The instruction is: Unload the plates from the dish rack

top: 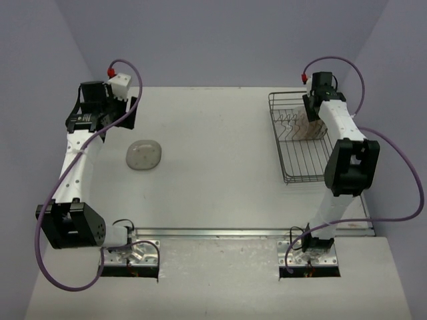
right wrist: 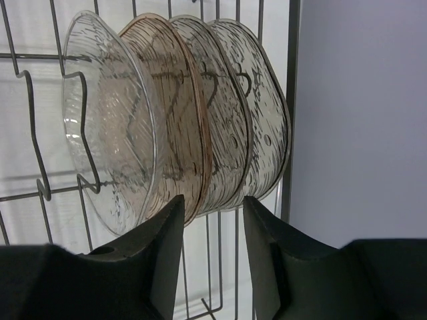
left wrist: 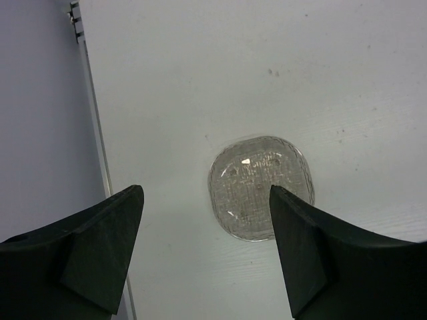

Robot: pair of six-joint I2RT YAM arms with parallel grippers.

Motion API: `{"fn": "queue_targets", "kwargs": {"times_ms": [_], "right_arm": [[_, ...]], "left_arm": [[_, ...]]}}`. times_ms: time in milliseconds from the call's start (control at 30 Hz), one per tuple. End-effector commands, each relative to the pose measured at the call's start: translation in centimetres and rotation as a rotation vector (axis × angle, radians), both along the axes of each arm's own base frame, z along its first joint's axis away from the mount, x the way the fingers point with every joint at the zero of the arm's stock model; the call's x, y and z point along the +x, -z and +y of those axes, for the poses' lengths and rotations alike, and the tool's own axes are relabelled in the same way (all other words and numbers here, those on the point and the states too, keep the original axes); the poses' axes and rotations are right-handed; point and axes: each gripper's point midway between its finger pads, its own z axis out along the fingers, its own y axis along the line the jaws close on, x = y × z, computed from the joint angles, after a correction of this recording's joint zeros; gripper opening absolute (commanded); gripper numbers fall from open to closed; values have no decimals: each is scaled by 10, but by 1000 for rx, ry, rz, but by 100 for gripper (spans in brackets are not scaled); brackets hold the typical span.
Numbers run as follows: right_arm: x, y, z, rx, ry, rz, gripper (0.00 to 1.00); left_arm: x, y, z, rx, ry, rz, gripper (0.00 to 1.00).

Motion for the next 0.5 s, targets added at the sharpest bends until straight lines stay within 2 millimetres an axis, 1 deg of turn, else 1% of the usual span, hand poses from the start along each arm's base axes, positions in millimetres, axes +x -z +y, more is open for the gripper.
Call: {"fn": "queue_targets", "kwargs": {"times_ms": [0,100,233,367,467], "right_arm": [[19,-19,4,10,7,-79,40],[20,-19,9,54,36,-102,39],[17,-31,14,111,70,-153,36],[15,-37,19,154,93,-184,35],[15,-36,21,169,103,-187,34]], "left_arm": [[7,-22,8,11,-39,-96,74],[7,-18,9,11,-44,-90,74],[6,-15,9,15,-45,-83,74],[7,-13,9,10,-47,-84,74],[8,-14,8,3,-46,-88,75]]}}
